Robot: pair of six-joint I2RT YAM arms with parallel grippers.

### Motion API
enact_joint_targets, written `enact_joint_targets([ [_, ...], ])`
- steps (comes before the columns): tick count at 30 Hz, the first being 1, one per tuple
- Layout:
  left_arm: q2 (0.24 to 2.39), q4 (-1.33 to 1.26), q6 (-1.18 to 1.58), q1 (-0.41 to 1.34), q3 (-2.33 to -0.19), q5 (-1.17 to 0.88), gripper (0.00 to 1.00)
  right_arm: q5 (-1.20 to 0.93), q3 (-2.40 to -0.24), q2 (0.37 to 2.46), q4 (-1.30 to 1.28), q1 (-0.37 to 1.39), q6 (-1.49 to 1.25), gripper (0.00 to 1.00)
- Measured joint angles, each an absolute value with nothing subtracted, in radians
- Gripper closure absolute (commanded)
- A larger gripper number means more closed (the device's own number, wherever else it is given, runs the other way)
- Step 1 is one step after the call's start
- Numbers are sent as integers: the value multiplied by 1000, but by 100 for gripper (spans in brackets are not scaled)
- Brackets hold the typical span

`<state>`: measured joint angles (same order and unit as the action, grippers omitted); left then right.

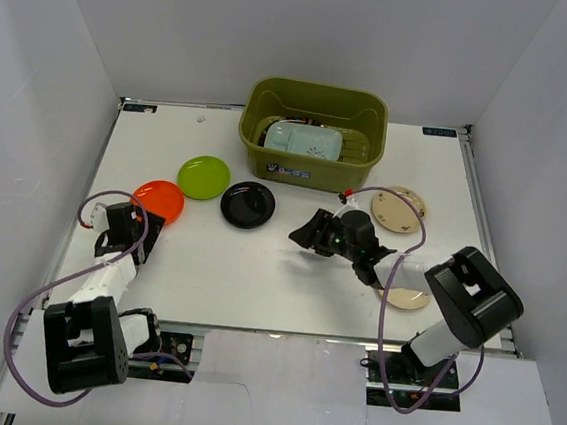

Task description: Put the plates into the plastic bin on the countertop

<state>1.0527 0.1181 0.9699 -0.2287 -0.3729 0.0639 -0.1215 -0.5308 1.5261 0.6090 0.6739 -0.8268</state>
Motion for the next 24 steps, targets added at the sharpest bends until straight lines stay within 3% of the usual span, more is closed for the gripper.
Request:
enact_joint_targets([
  [10,1211,-64,1021,-266,-378,79,35,-88,-677,1816,740,705,-974,37],
  [17,1301,-83,1018,-268,-416,124,68,-29,-823,1950,765,719,-1029,39],
  [18,1308,-83,1020,-269,-421,128,68,-14,-839,1962,765,720,-1035,39],
  [21,1316,-67,1008,-272,-431,147,96,14,-892,2003,760,720,-1048,41],
  [24,1299,-51,991,-274,-457,149,100,28,-948,2042,750,720,-1053,46],
])
